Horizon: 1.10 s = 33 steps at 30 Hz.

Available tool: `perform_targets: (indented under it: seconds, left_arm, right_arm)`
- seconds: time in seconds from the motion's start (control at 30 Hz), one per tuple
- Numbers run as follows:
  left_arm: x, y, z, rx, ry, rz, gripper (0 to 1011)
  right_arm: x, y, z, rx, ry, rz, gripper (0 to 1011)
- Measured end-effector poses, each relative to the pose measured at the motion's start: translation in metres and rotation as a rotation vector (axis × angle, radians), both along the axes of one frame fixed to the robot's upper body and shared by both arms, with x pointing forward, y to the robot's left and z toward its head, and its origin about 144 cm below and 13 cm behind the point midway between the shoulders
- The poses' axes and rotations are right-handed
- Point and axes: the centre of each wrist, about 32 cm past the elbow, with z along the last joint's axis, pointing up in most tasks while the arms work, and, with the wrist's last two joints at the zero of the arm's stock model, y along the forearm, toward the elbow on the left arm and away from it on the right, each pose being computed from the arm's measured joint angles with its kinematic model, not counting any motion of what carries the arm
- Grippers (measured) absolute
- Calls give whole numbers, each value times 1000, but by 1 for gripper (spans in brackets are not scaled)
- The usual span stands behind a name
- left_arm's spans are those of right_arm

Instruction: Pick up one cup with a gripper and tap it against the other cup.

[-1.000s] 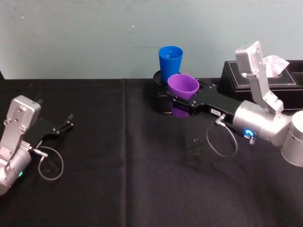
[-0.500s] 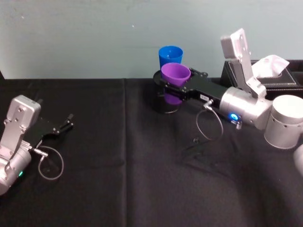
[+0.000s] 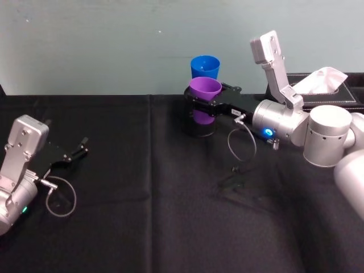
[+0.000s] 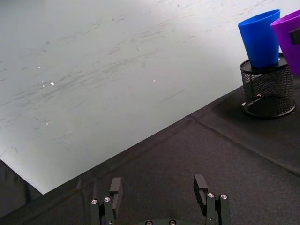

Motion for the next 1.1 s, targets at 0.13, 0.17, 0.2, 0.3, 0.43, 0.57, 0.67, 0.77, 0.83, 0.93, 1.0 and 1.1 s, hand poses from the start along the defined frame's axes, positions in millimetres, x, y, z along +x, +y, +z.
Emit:
perform_targets:
  seconds: [0.13,0.17,0.2,0.3,0.43,0.57,0.67,0.77,0.83,0.93,1.0,1.1]
  left_arm:
    - [0,0,0,0,0,0,1000]
    - [0,0,0,0,0,0,1000]
    - [0,0,0,0,0,0,1000]
    - [0,0,0,0,0,0,1000]
    - [0,0,0,0,0,0,1000]
    - [0,0,0,0,0,0,1000]
    - [0,0,0,0,0,0,1000]
    - [0,0,0,0,0,0,1000]
    - [0,0,0,0,0,0,1000]
    - [0,0,0,0,0,0,1000]
    - [0,0,0,0,0,0,1000]
    - [0,0,0,0,0,0,1000]
  right_arm:
    - [4,2,-1,2,8,-4,722]
    - [4,2,-2,4,9,-6,722]
    - [5,2,-2,7,12,-9,722]
    - [7,2,-2,12,13,-12,722]
    - [9,3,-2,20,14,-16,722]
    - [10,3,-2,26,14,-20,722]
    - [11,3,-1,30,13,-23,722]
    - [12,3,0,33,12,-27,722]
    - [13,3,0,34,11,-28,722]
    - [13,2,2,36,8,-27,722]
    - [13,2,2,36,8,-27,722]
    - [13,2,2,35,8,-27,722]
